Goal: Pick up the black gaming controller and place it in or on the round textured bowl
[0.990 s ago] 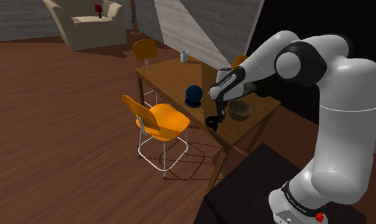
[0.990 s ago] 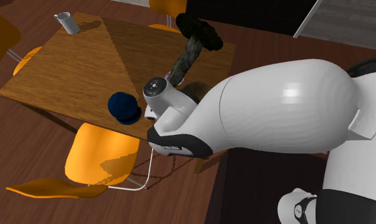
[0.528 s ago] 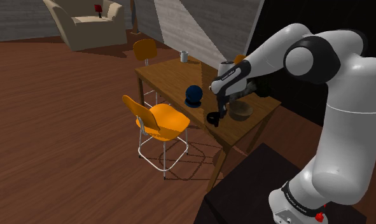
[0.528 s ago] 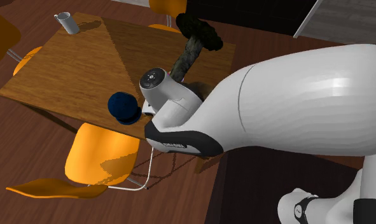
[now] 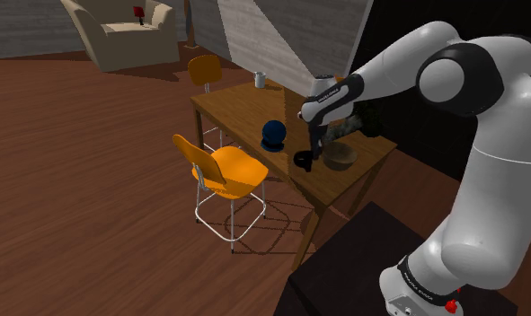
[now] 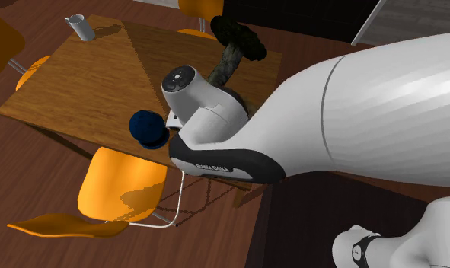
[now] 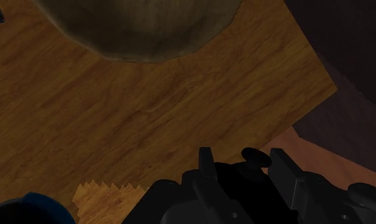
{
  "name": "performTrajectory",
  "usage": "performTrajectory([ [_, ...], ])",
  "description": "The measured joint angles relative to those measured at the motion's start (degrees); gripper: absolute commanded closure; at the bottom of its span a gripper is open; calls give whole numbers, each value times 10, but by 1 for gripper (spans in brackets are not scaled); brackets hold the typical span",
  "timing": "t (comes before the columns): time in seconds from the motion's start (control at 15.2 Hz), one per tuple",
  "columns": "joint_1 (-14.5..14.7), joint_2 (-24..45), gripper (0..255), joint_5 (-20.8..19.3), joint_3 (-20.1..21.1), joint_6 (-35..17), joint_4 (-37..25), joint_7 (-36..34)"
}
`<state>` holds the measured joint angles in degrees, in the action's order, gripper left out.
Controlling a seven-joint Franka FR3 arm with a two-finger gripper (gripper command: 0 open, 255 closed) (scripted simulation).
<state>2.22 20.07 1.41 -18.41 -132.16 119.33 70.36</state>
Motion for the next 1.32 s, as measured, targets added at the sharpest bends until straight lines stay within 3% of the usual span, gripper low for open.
performTrajectory([
  [0.79, 4, -57, 255, -21, -11, 74, -20, -3],
  [0.86, 4, -57, 0, -21, -11, 74, -20, -3],
  [0.99, -1, -54, 0, -16, -11, 65, -13, 11],
  [1.32, -45, -18, 0, 25, 3, 7, 21, 150],
])
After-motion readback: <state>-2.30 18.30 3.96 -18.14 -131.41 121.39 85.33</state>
